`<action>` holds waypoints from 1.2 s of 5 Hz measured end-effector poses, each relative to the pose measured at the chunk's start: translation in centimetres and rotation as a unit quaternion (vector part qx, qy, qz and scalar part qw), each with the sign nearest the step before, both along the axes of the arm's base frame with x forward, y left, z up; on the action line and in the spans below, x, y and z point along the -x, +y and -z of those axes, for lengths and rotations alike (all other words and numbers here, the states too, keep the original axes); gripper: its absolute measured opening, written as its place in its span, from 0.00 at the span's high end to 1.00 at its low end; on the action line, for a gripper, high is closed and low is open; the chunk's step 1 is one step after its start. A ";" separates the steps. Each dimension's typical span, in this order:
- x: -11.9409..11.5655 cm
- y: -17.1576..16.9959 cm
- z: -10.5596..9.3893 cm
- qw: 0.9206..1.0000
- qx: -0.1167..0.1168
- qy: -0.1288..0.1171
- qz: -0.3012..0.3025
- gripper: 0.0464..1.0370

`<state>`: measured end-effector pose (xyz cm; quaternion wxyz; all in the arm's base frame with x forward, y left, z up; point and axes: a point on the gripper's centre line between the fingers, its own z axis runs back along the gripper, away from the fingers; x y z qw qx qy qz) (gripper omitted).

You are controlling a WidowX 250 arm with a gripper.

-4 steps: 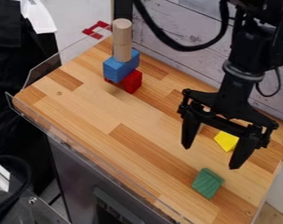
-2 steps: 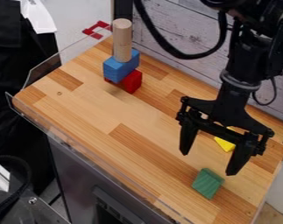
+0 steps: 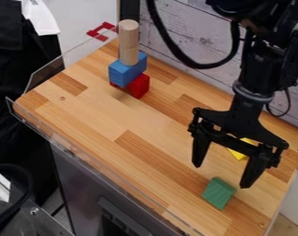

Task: Put the green triangle on top of the tower

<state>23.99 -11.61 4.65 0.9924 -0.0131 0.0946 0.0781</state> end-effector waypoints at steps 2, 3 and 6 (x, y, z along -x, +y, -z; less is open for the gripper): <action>0.7 0.3 2.4 0.999 0.033 0.017 -0.013 0.04; 0.7 0.5 3.2 0.999 0.034 0.024 -0.020 0.04; -0.4 -0.6 4.4 0.999 0.042 0.026 -0.011 0.07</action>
